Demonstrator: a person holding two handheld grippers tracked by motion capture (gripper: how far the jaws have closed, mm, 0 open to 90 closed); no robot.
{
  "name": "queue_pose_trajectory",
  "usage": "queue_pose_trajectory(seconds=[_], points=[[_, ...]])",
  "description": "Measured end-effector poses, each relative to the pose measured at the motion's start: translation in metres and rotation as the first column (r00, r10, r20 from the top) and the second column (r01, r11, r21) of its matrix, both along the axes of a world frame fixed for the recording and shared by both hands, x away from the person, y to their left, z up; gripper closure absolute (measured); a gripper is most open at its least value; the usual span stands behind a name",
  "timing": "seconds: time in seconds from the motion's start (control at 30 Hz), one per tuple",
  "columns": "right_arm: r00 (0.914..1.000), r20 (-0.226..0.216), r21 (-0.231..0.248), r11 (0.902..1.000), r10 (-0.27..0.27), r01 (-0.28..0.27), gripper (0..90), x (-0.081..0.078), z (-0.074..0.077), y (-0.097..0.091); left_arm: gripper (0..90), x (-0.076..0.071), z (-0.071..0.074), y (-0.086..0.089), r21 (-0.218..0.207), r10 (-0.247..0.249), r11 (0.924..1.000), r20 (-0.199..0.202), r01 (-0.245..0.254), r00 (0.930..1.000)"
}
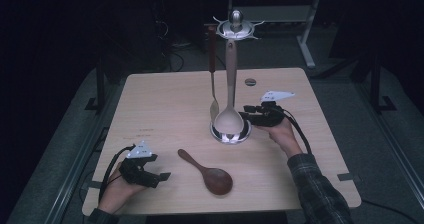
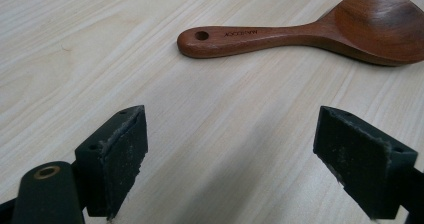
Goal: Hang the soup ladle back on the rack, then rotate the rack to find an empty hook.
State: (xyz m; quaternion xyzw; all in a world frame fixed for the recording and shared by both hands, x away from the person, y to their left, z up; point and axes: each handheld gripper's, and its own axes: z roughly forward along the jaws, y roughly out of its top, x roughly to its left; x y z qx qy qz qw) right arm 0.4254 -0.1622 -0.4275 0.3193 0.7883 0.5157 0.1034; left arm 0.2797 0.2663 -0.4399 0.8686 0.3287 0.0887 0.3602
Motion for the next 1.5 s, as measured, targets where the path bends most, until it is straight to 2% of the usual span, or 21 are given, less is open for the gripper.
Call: queue_pose_trajectory(seconds=[0.23, 0.3, 0.37, 0.53, 0.6, 0.67, 0.77, 0.83, 0.87, 0.9, 1.03, 1.13, 1.3, 1.43, 1.5], points=[[0.9995, -0.004, -0.009, 0.9994, 0.033, -0.033, 55.3, 0.008, -0.018, 0.017, 13.8, 0.002, 0.001, -0.001, -0.013, 0.002, 0.9999, -0.002, -0.002, 1.0000], [0.9992, -0.010, -0.010, 0.9992, 0.040, -0.040, 55.3, 0.009, -0.021, 0.021, 13.7, 0.003, 0.001, -0.001, -0.005, -0.008, 1.0000, 0.002, 0.008, 1.0000], [0.9985, -0.004, -0.014, 0.9984, 0.055, -0.055, 55.3, 0.010, -0.023, 0.023, 13.8, 0.004, 0.002, -0.002, -0.017, -0.003, 0.9999, 0.001, 0.003, 1.0000], [0.9972, -0.006, -0.015, 0.9971, 0.075, -0.075, 58.6, 0.011, -0.030, 0.030, 13.9, 0.006, 0.007, -0.006, -0.028, -0.019, 0.9994, -0.001, 0.019, 0.9998], [0.9967, 0.006, -0.037, 0.9961, 0.081, -0.080, 62.7, 0.010, -0.031, 0.033, 14.2, 0.007, 0.010, -0.007, -0.034, -0.029, 0.9990, -0.003, 0.029, 0.9996], [0.9970, 0.016, -0.043, 0.9962, 0.076, -0.075, 65.3, 0.010, -0.031, 0.035, 14.8, 0.009, 0.016, -0.010, -0.060, -0.025, 0.9979, -0.015, 0.024, 0.9996], [0.9977, 0.022, -0.025, 0.9977, 0.064, -0.064, 67.9, 0.012, -0.033, 0.035, 15.0, 0.012, 0.028, -0.012, -0.092, -0.019, 0.9956, -0.004, 0.018, 0.9998], [0.9974, 0.030, -0.015, 0.9978, 0.065, -0.065, 68.9, 0.013, -0.035, 0.036, 18.4, 0.015, 0.039, -0.013, -0.115, -0.029, 0.9929, 0.009, 0.030, 0.9995], [0.9973, 0.032, -0.014, 0.9978, 0.066, -0.065, 69.1, 0.012, -0.036, 0.037, 19.9, 0.017, 0.045, -0.015, -0.120, -0.033, 0.9922, 0.008, 0.033, 0.9994], [0.9970, 0.039, -0.016, 0.9977, 0.066, -0.066, 69.4, 0.012, -0.037, 0.037, 20.6, 0.020, 0.051, -0.015, -0.105, -0.049, 0.9932, 0.018, 0.050, 0.9986], [0.9964, 0.061, -0.015, 0.9982, 0.060, -0.059, 70.2, 0.011, -0.039, 0.037, 24.7, 0.029, 0.073, -0.022, -0.129, -0.054, 0.9900, 0.041, 0.059, 0.9977], [0.9959, 0.071, -0.014, 0.9984, 0.056, -0.055, 70.6, 0.010, -0.040, 0.038, 34.3, 0.038, 0.096, -0.029, -0.146, -0.075, 0.9857, 0.059, 0.083, 0.9954], [0.9955, 0.075, -0.010, 0.9983, 0.057, -0.057, 71.0, 0.009, -0.041, 0.037, 58.3, 0.053, 0.134, -0.043, -0.153, -0.119, 0.9796, 0.082, 0.131, 0.9895], [0.9953, 0.079, -0.020, 0.9983, 0.055, -0.054, 71.1, 0.009, -0.040, 0.038, 82.5, 0.066, 0.165, -0.053, -0.190, -0.157, 0.9662, 0.102, 0.174, 0.9823], [0.9956, 0.077, -0.020, 0.9984, 0.054, -0.053, 71.1, 0.009, -0.040, 0.038, 89.6, 0.072, 0.177, -0.057, -0.196, -0.175, 0.9615, 0.105, 0.193, 0.9789]])
